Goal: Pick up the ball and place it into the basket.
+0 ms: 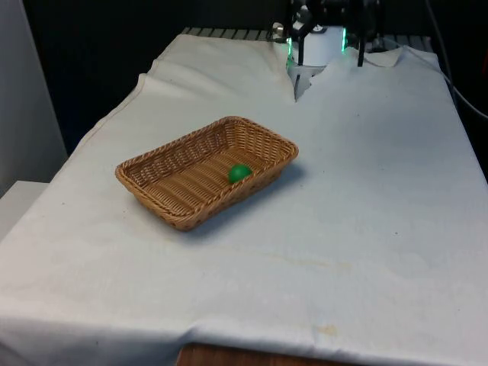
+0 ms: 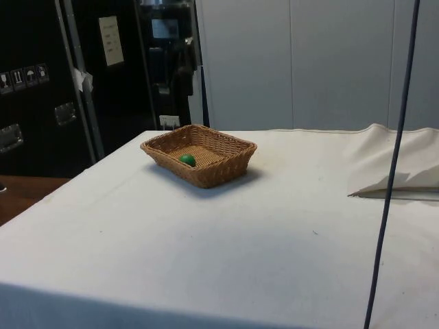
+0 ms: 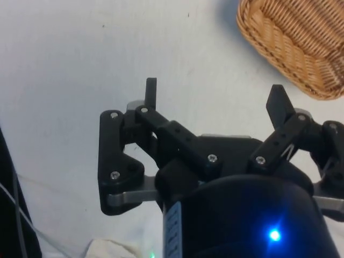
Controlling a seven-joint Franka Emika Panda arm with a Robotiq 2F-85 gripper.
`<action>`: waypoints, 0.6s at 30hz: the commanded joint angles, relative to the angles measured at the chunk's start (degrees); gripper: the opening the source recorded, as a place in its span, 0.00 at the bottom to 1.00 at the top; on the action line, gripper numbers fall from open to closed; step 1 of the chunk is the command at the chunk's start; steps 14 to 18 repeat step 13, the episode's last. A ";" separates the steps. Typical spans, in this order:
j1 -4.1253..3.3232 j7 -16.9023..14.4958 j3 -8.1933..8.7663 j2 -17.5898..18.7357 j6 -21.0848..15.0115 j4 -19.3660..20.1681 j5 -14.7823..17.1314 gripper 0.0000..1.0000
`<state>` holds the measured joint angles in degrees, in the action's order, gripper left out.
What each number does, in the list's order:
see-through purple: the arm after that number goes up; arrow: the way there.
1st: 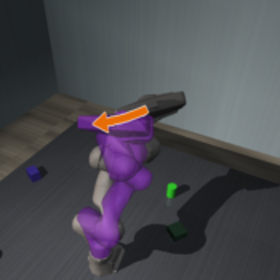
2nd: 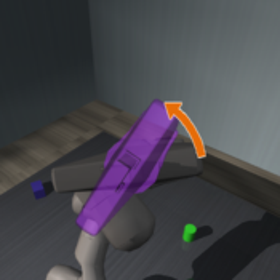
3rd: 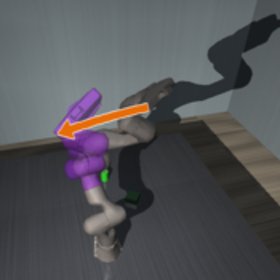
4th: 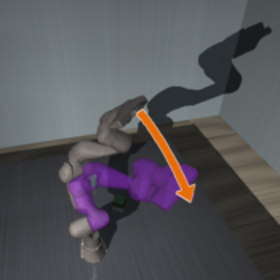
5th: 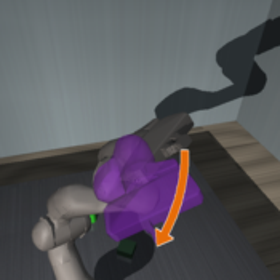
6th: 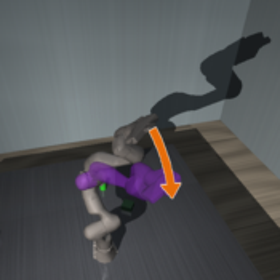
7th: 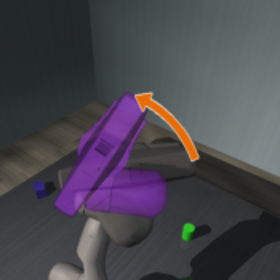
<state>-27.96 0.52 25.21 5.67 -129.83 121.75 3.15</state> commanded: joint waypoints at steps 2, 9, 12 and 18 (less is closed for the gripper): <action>0.00 0.97 0.17 -0.92 1.55 -0.11 -0.80 1.00; 0.06 1.55 0.11 -2.69 3.55 0.00 -1.20 1.00; 0.06 1.49 0.06 -3.09 3.90 0.00 -1.20 1.00; 0.17 0.80 0.06 -2.92 3.78 -0.11 -0.46 1.00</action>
